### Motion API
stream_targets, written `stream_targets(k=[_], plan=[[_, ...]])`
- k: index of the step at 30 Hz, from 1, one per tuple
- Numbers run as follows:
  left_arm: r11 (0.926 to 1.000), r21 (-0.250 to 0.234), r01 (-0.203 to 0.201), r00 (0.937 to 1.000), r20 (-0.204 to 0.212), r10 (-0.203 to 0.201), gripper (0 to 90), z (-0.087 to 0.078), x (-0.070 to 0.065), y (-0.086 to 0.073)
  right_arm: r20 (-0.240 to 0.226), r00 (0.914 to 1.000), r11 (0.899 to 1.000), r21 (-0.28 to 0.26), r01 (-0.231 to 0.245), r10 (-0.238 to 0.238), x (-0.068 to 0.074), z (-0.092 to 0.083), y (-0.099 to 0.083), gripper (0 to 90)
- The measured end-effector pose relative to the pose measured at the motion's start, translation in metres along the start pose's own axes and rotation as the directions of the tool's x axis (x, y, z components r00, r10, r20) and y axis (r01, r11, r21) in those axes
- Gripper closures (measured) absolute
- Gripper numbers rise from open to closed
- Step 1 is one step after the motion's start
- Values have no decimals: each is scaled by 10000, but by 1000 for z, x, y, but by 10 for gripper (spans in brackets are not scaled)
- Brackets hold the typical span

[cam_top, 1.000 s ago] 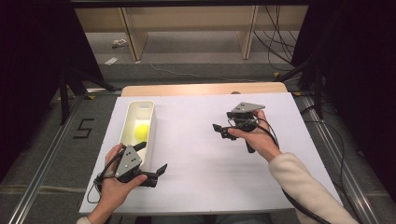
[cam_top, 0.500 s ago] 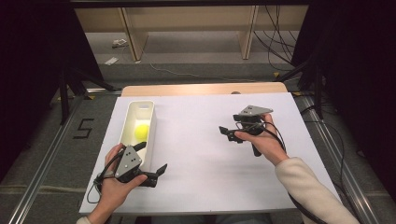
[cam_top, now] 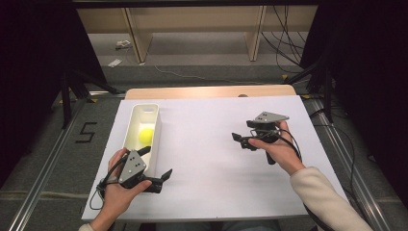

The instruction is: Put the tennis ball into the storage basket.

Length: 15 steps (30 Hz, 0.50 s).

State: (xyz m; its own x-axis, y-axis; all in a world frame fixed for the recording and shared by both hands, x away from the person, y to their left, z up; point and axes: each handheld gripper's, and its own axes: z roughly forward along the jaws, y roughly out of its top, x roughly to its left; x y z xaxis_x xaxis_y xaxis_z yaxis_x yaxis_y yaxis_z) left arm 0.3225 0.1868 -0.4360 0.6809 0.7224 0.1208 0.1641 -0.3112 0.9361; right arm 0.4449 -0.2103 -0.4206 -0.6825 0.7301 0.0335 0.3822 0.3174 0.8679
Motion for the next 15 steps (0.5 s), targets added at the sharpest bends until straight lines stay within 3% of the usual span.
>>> stream_targets(k=[15], plan=[[10000, 18, -2, 10000, 1, 2, 0, 0, 0, 0, 461, 9988, 9998, -7, -178, 178, -11, -26, -21, 212]])
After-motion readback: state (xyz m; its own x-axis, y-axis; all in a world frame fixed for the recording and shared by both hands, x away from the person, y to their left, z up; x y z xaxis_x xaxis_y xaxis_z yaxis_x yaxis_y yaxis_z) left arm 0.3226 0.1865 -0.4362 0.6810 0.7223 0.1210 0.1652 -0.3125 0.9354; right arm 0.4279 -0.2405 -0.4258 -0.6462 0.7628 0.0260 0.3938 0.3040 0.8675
